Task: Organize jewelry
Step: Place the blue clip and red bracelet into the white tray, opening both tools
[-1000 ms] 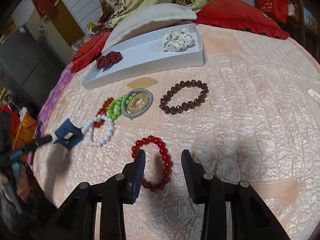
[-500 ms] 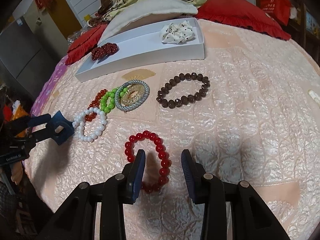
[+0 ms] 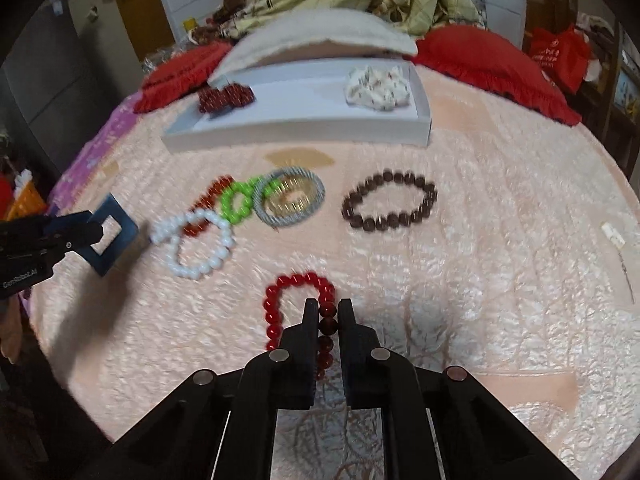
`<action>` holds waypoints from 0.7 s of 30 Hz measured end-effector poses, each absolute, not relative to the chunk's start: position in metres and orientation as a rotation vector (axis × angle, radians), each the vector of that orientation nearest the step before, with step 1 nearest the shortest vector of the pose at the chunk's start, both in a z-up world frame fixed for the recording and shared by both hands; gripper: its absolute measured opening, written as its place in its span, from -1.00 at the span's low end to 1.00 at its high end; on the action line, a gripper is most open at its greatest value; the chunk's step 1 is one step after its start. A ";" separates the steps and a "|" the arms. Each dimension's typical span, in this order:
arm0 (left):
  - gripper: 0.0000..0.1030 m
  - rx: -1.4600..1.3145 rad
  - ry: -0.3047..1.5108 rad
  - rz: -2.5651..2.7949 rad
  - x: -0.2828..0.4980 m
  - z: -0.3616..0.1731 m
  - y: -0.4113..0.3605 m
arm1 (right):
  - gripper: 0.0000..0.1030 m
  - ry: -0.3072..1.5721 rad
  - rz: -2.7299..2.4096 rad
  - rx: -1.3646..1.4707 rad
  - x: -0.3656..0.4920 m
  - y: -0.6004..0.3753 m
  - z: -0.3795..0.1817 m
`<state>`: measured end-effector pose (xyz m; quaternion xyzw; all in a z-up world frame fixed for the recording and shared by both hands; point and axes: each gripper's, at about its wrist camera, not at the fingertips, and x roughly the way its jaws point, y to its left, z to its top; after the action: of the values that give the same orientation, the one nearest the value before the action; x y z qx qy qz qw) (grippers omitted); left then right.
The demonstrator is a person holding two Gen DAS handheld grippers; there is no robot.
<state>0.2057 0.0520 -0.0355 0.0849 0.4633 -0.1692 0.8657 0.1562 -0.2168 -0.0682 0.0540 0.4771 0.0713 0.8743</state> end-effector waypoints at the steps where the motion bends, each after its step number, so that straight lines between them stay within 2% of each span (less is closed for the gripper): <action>1: -0.45 0.159 0.962 -0.350 0.204 -0.030 0.055 | -0.83 0.987 0.156 0.120 0.155 -0.217 -0.063; 12: -0.45 -0.010 0.910 -0.353 0.204 0.019 0.076 | -0.83 0.888 0.216 0.171 0.161 -0.224 -0.004; 21: -0.45 -0.003 0.900 -0.312 0.257 0.035 0.065 | -0.83 0.831 0.234 0.135 0.215 -0.220 0.037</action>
<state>0.2566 0.0651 0.0352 -0.0015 0.4330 -0.1502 0.8888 0.2147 -0.2197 0.0369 0.0652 0.4023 0.1134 0.9061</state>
